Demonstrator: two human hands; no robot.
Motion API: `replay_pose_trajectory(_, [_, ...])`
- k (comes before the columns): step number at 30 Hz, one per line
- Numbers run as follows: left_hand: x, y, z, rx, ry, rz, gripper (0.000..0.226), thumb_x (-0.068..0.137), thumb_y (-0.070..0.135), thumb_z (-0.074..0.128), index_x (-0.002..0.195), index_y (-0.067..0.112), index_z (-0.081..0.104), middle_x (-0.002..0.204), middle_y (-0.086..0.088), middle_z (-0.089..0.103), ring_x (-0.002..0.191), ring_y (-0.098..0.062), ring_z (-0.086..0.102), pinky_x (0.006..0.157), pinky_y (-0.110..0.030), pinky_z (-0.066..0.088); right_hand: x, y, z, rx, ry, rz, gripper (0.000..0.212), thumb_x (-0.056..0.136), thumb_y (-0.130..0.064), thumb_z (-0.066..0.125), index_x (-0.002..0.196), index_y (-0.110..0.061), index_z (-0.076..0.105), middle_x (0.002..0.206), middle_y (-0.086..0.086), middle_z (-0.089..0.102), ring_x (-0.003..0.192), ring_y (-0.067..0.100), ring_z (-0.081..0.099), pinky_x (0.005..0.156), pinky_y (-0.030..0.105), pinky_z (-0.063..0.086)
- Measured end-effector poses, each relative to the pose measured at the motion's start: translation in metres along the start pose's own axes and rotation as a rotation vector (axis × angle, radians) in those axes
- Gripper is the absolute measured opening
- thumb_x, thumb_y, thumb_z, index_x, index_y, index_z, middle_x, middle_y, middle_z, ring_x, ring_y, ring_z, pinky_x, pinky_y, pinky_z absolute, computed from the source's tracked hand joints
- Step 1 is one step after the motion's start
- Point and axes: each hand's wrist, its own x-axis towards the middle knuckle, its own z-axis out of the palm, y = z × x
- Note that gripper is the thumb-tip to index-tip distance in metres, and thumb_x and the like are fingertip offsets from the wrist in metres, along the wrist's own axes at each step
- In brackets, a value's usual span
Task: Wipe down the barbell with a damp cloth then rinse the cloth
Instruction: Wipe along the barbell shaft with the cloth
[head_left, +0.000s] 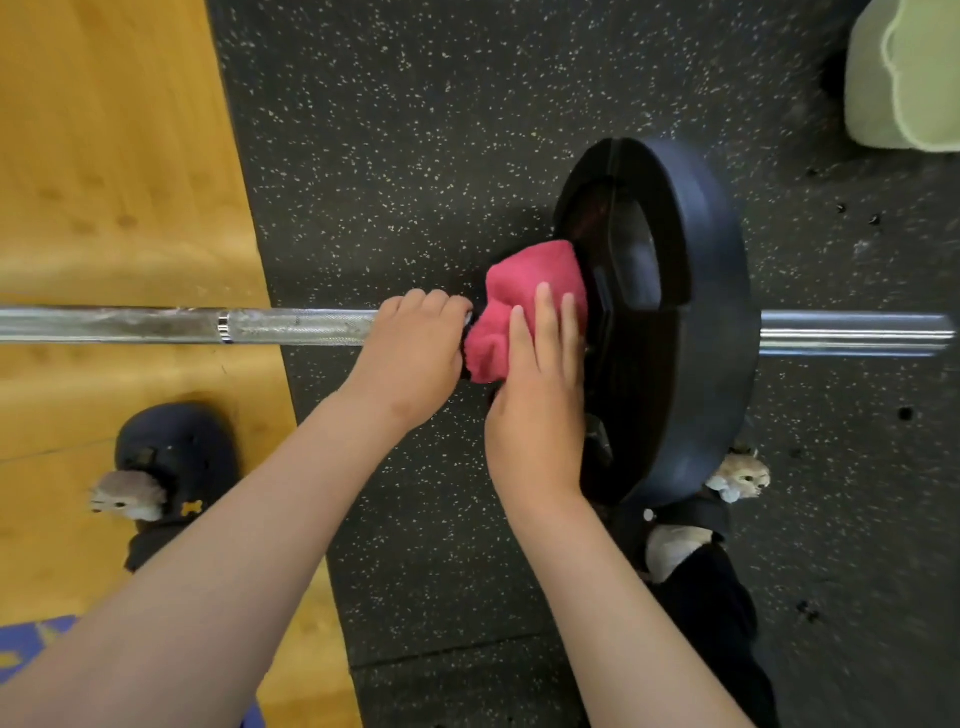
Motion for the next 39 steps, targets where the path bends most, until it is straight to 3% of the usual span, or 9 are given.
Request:
replay_pose_trajectory(9, [-0.026,0.006,0.017,-0.105,0.066,-0.021,0.034,0.083,0.009,0.051,0.116,0.011,0.057,0.107,-0.005,0.058,0.102,-0.027,0.048,0.093,-0.031,0.027,0.038,-0.009,-0.011,-0.196,-0.321,0.092,0.04,0.095,-0.016,0.044,0.134,-0.005,0.049,0.143,0.004,0.04,0.138,0.022,0.023,0.119,0.037,0.013])
replay_pose_trajectory(12, [-0.029,0.003,0.023,-0.111,0.055,0.005,0.035,0.078,0.006,0.06,0.113,0.01,0.059,0.102,-0.005,0.059,0.097,-0.028,0.051,0.088,-0.03,0.027,0.012,-0.003,-0.002,-0.135,-0.19,0.057,0.044,0.094,-0.007,0.043,0.137,-0.006,0.048,0.152,0.003,0.032,0.145,0.021,0.015,0.119,0.034,0.001])
replay_pose_trajectory(17, [-0.036,-0.003,0.032,-0.012,0.07,0.078,0.049,0.065,-0.005,0.067,0.112,0.005,0.062,0.095,-0.008,0.064,0.088,-0.031,0.06,0.089,-0.035,0.029,-0.039,0.008,0.013,-0.007,0.001,0.057,0.07,0.076,0.019,0.051,0.141,-0.006,0.045,0.159,0.003,0.023,0.148,0.022,0.011,0.118,0.039,0.014])
replay_pose_trajectory(22, [-0.03,-0.001,0.023,-0.038,-0.01,0.047,0.042,0.086,0.006,0.053,0.126,0.015,0.053,0.112,-0.001,0.057,0.107,-0.023,0.05,0.1,-0.033,0.018,-0.013,0.006,0.013,0.022,-0.047,0.061,0.055,0.086,0.009,0.041,0.139,-0.005,0.047,0.157,0.005,0.028,0.147,0.022,0.011,0.119,0.034,0.006])
replay_pose_trajectory(25, [-0.018,-0.003,0.014,-0.058,-0.055,0.029,0.029,0.095,0.016,0.042,0.123,0.024,0.048,0.109,0.008,0.051,0.109,-0.016,0.044,0.098,-0.03,0.015,0.018,0.003,0.01,-0.003,-0.093,0.068,0.046,0.094,-0.003,0.038,0.138,-0.005,0.048,0.152,0.005,0.036,0.147,0.021,0.012,0.121,0.037,0.005])
replay_pose_trajectory(29, [0.0,-0.009,0.0,-0.108,-0.126,0.017,0.019,0.094,0.015,0.043,0.111,0.022,0.051,0.097,0.008,0.048,0.102,-0.017,0.045,0.094,-0.031,0.017,0.019,-0.001,0.01,0.026,0.004,0.049,0.049,0.09,0.007,0.041,0.136,-0.006,0.051,0.152,0.005,0.036,0.146,0.021,0.014,0.121,0.037,0.007])
replay_pose_trajectory(33, [0.02,-0.012,-0.019,-0.171,-0.198,-0.005,0.03,0.093,0.011,0.041,0.119,0.019,0.054,0.101,0.004,0.056,0.108,-0.022,0.05,0.096,-0.035,0.024,-0.003,0.002,0.012,0.09,0.09,0.006,0.065,0.081,0.018,0.043,0.142,-0.006,0.044,0.159,0.003,0.021,0.149,0.021,0.007,0.12,0.043,0.014])
replay_pose_trajectory(36, [0.015,-0.009,-0.019,-0.016,0.03,0.018,0.036,0.093,0.015,0.043,0.129,0.017,0.051,0.118,-0.003,0.057,0.11,-0.025,0.051,0.097,-0.038,0.029,0.004,0.002,0.012,0.101,0.087,-0.021,0.067,0.08,0.018,0.043,0.144,-0.006,0.041,0.16,0.005,0.018,0.149,0.023,0.005,0.119,0.048,0.019])
replay_pose_trajectory(39, [-0.001,0.003,-0.004,0.056,0.242,-0.022,0.043,0.088,0.009,0.042,0.13,0.007,0.05,0.122,-0.01,0.056,0.115,-0.029,0.051,0.103,-0.041,0.032,0.041,-0.001,0.01,0.099,0.06,-0.029,0.056,0.088,0.01,0.038,0.141,-0.005,0.044,0.159,0.006,0.021,0.148,0.026,0.004,0.119,0.049,0.011])
